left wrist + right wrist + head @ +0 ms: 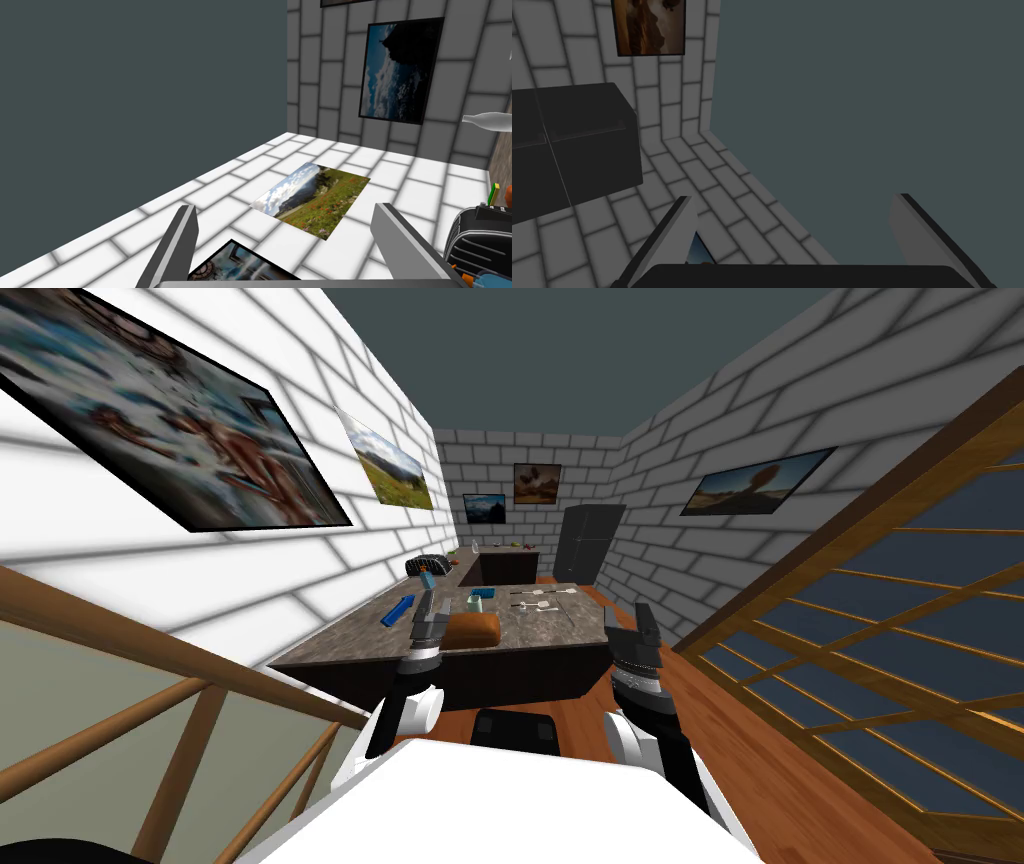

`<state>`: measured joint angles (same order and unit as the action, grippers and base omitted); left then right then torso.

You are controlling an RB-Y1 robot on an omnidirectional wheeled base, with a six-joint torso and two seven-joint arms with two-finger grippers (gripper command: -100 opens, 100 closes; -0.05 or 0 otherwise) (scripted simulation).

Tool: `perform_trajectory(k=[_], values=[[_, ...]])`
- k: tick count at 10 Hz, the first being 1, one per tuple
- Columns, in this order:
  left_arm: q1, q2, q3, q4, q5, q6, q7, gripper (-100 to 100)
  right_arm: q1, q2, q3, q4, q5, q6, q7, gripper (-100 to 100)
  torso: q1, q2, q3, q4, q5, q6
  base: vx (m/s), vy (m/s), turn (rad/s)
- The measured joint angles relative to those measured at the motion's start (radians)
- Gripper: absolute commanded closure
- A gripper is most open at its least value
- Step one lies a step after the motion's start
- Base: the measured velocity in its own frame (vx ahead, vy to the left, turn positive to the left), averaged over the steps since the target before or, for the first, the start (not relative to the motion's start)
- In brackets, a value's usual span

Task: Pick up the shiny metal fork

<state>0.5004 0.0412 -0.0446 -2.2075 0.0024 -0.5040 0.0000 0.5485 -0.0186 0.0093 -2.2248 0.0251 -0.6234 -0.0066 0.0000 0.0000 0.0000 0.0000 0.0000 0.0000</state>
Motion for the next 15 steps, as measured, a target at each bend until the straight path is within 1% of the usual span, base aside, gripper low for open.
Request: perform_trajectory(k=[2,5,6,7,8,9,10,13,14,15], values=[[0.0,0.0,0.0,0.0,0.0,0.0,0.0,0,0.0,-0.04,0.004,0.013,0.009,-0.006,0.003,-100,0.004,0.005,0.003,0.001,0.001,0.0,-0.103,0.083,0.015],[0.0,0.0,0.0,0.0,0.0,0.0,0.0,0,-0.002,-0.13,0.009,0.055,0.035,-0.018,0.011,-100,0.007,0.011,0.006,0.002,0.002,0.0,-0.16,0.119,0.042],[0.0,0.0,0.0,0.0,0.0,0.0,0.0,0,-0.002,-0.158,0.017,0.082,0.051,-0.029,0.019,-100,0.009,0.012,0.007,0.003,0.002,0.0,-0.129,0.112,0.007],[0.0,0.0,0.0,0.0,0.0,0.0,0.0,0,-0.004,-0.176,0.019,0.095,0.058,-0.036,0.023,-100,0.007,0.01,0.006,0.002,0.002,0.0,-0.122,0.09,0.047],[0.0,0.0,0.0,0.0,0.0,0.0,0.0,0,-0.009,-0.205,0.018,0.121,0.066,-0.044,0.025,-100,0.006,0.009,0.005,0.002,0.001,0.0,-0.157,0.147,0.101],[0.0,0.0,0.0,0.0,0.0,0.0,0.0,0,-0.004,-0.232,0.024,0.144,0.082,-0.052,0.032,-100,0.009,0.01,0.006,0.002,0.002,0.0,-0.11,0.115,0.018],[0.0,0.0,0.0,0.0,0.0,0.0,0.0,0,-0.009,-0.258,0.021,0.155,0.087,-0.052,0.033,-100,0.007,0.008,0.005,0.002,0.002,0.0,-0.098,0.095,0.072],[0.0,0.0,0.0,0.0,0.0,0.0,0.0,0,-0.016,-0.336,0.026,0.215,0.117,-0.062,0.041,-100,0.006,0.008,0.005,0.002,0.001,0.0,-0.104,0.087,0.057],[0.0,0.0,0.0,0.0,0.0,0.0,0.0,0,-0.013,-0.356,0.025,0.233,0.122,-0.07,0.043,-100,0.005,0.007,0.004,0.002,0.001,0.0,-0.098,0.1,0.11],[0.0,0.0,0.0,0.0,0.0,0.0,0.0,0,-0.02,-0.382,0.029,0.267,0.136,-0.079,0.047,-100,0.006,0.007,0.004,0.002,0.001,0.0,-0.077,0.078,0.044]])
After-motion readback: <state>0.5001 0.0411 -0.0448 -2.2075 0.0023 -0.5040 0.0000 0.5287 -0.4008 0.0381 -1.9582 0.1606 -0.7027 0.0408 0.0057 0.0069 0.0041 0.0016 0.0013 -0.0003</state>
